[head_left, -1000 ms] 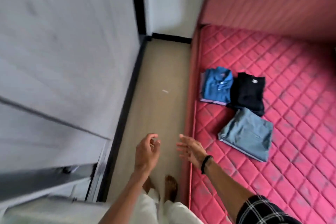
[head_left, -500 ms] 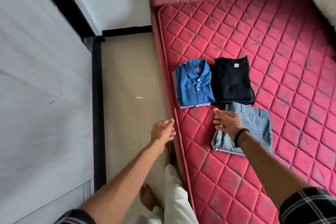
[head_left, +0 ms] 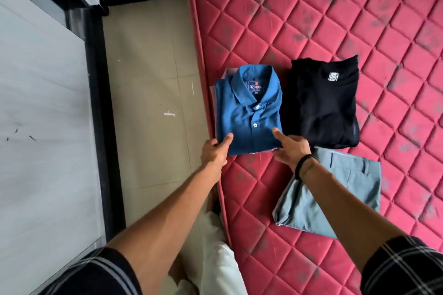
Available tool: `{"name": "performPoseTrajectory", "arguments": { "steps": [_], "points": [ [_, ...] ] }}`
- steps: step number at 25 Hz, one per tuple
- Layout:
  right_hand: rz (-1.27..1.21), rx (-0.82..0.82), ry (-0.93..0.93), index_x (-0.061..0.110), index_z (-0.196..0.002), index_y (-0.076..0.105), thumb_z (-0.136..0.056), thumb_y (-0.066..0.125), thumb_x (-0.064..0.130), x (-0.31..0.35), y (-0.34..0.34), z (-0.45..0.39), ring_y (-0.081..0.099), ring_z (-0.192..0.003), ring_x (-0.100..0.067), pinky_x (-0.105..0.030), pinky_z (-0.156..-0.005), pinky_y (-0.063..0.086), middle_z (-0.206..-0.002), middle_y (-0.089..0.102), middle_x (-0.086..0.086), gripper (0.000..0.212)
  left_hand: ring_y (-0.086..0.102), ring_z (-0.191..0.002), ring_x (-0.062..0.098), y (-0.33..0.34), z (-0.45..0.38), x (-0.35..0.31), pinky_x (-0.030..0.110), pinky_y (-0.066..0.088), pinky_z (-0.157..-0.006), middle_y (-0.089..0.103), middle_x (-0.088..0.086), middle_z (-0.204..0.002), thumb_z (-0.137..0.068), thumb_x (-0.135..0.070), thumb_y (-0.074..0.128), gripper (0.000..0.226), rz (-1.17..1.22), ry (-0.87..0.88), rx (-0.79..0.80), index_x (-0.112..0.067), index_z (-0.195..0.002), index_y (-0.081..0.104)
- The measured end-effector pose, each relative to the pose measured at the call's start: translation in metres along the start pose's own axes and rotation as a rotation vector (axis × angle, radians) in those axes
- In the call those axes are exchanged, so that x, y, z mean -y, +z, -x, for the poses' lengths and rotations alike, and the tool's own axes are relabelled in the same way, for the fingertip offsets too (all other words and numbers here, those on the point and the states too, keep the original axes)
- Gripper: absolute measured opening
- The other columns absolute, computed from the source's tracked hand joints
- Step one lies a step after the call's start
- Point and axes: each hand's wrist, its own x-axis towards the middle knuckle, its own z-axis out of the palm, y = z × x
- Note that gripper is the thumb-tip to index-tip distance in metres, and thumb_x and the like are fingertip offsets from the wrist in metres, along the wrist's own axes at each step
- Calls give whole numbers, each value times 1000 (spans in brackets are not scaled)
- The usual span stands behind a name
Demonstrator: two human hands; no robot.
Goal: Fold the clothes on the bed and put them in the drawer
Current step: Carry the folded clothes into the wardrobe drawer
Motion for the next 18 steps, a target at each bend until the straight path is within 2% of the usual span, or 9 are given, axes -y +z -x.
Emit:
{"name": "performPoseTrajectory", "arguments": {
  "steps": [1,3,6,8,10,12,14,16,18],
  "points": [
    [-20,22,47,12,-97,67,-68,91,51,5,-1,-2,67,-63,-23,-39,-65,60,-88,72,-10,55,67,-86,24,2,1,-5,32,59,-71,69,2,-97,-81,-50,82,43,41,-29,-19,-14,-87,59],
    [-56,63,114,8,-97,69,-76,90,34,16,-2,-5,68,-66,-21,-39,-69,61,-83,72,-9,40,57,-61,19,2,-2,-10,23,48,-50,65,6,-83,-84,-39,84,35,20,-72,-31,-13,-83,60],
    [-51,114,174,8,-96,71,-75,91,25,28,-11,-5,68,-68,-20,-36,-67,59,-79,73,-7,33,42,-42,13,0,-5,-18,23,37,-41,58,8,-76,-78,-53,84,49,-17,-112,-6,-11,-90,63],
    [-84,263,245,11,-96,72,-75,88,22,41,-21,-7,64,-67,-18,-33,-65,57,-81,72,-6,29,45,-46,14,1,-7,-29,29,41,-50,60,5,-78,-74,-68,80,63,-44,-120,35,-11,-98,67],
    [-122,429,296,13,-106,74,-75,85,27,54,-24,-10,67,-80,-20,-36,-76,59,-95,74,-5,36,55,-61,19,3,-11,-43,31,45,-56,68,3,-86,-74,-69,79,61,-31,-92,35,-14,-100,68],
    [-148,508,271,14,-121,72,-82,80,43,65,-23,-18,69,-102,-23,-42,-92,58,-114,74,-6,49,59,-68,20,7,-17,-55,27,44,-50,72,2,-91,-78,-56,83,47,-8,-52,30,-17,-99,68],
    [-189,543,267,14,-125,71,-86,71,59,74,-15,-27,69,-108,-23,-41,-93,57,-121,73,-5,60,60,-66,14,9,-18,-61,25,40,-49,72,-4,-84,-80,-41,86,34,-6,-46,82,-20,-100,69],
    [-159,589,252,13,-128,70,-87,71,59,85,-4,-31,71,-104,-23,-38,-88,58,-124,72,-7,62,61,-68,12,7,-13,-64,26,41,-53,72,-7,-79,-81,-32,87,29,24,-82,192,-21,-103,70],
    [-79,641,200,10,-137,64,-87,78,48,92,7,-33,67,-117,-28,-43,-104,53,-135,66,-12,64,70,-81,17,-2,-8,-65,32,51,-64,77,-4,-91,-82,-29,87,37,-3,-92,349,-16,-112,69]
  ]
}}
